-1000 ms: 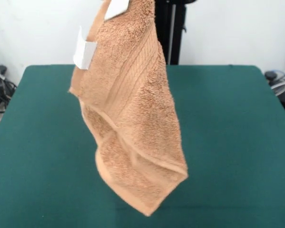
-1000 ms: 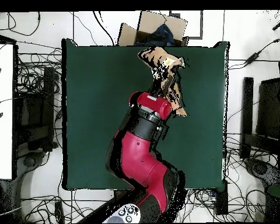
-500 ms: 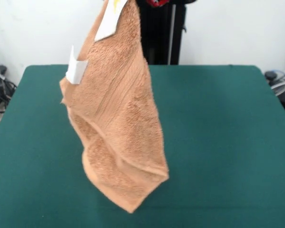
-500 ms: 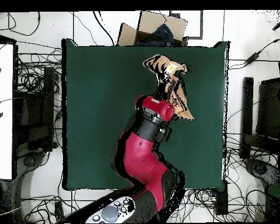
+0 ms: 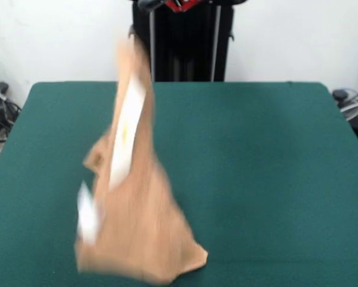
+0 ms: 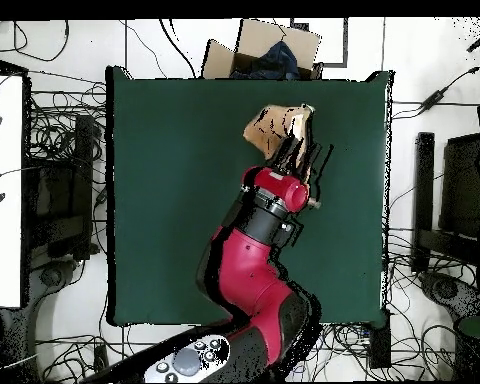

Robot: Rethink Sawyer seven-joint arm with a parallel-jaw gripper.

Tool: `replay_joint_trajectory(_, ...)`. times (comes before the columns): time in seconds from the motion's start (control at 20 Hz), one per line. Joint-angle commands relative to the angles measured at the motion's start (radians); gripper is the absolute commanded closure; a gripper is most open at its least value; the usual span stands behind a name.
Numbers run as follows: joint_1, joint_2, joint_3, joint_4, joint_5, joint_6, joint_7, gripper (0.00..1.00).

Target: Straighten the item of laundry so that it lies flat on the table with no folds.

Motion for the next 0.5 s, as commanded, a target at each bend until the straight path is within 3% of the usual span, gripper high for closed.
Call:
replay_joint_trajectory(0.05,0.049,0.060,0.020,-0.035,0.092,-0.036,-0.005,0.00)
replay_joint_trajectory(0.5,0.075,0.096,0.003,-0.025,0.151,-0.016,0.031,0.00)
